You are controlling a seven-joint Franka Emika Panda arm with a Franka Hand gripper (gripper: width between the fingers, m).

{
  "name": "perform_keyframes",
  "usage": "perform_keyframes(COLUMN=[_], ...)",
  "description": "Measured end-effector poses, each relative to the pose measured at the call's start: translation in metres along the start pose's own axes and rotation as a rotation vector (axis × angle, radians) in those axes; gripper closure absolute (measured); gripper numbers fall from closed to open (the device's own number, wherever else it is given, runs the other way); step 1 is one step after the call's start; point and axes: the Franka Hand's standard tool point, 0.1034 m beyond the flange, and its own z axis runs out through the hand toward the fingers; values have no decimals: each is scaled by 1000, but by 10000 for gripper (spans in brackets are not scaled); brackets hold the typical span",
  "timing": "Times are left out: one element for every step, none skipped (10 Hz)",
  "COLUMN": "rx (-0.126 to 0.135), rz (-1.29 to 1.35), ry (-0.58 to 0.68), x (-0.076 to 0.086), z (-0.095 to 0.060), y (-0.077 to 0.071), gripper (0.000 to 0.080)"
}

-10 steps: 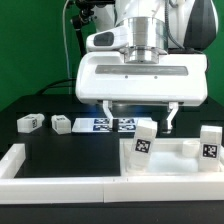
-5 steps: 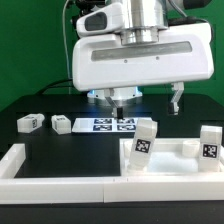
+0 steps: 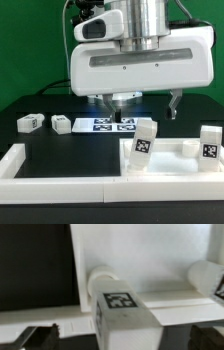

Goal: Assemble square table

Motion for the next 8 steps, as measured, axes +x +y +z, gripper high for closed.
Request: perform_keyframes(rx=[-3, -8, -18, -22, -20, -20, -20, -20], rz=[15, 23, 8, -1, 5, 22, 21, 23], ry=[-2, -2, 14, 28, 26, 26, 26, 26], x=[2, 1, 2, 3, 3, 3, 3, 3], z=[7, 16, 25, 27, 27, 27, 27, 27], y=[-1, 1, 9, 11, 10, 10, 10, 10], gripper=[150, 150, 150, 150, 189, 189, 325, 499])
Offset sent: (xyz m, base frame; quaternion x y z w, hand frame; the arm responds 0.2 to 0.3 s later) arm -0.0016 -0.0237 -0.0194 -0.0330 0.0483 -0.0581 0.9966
